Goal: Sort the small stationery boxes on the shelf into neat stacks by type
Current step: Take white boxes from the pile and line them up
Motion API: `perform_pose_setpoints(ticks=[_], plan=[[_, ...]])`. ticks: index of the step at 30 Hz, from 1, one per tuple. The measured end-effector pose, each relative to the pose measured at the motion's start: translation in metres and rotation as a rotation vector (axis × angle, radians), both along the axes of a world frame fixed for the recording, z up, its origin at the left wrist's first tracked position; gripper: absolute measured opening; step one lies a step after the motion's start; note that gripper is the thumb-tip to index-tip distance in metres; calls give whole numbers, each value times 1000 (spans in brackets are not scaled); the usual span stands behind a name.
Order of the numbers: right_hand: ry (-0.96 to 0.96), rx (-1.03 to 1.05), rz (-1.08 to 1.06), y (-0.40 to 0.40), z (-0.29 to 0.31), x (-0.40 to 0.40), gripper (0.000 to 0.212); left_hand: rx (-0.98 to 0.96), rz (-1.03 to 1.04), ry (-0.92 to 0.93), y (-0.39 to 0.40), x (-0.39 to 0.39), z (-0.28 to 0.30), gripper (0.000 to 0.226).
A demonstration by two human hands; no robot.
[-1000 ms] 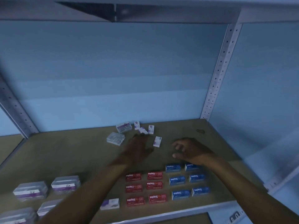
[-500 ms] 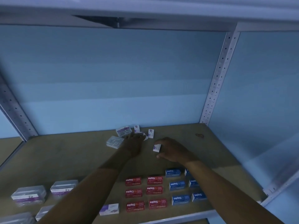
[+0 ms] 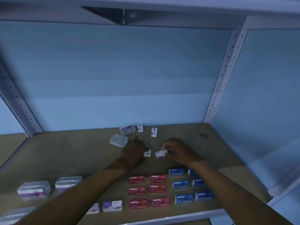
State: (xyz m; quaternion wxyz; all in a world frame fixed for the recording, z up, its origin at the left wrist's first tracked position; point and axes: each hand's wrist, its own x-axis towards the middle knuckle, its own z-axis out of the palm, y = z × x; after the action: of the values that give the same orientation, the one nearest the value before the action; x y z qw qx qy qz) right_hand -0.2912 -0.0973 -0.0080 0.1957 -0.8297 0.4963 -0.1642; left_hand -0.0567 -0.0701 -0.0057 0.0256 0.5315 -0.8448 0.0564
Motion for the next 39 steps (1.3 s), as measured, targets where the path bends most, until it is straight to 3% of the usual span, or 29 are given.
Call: perform_pose_setpoints(ticks=[7,13,16,22,33,39], plan=[[17,8,13,0,1,-2,31,103,77,215,0,7,7,40],[46,-2,55,-1,6,-6,20,96,29,158,-3,12,10,33],[58,24,54,-1,9,-6,30,64,8,153,-2,12,11,29],[40,41,45,-4,7,-8,16,77,-7,219,2,15,12,30],[12,85,29,-2,7,-7,28,96,41,274,10,10,15,33],[28,26,-22,5,8,6,14,60,75,333,18,12,11,27]])
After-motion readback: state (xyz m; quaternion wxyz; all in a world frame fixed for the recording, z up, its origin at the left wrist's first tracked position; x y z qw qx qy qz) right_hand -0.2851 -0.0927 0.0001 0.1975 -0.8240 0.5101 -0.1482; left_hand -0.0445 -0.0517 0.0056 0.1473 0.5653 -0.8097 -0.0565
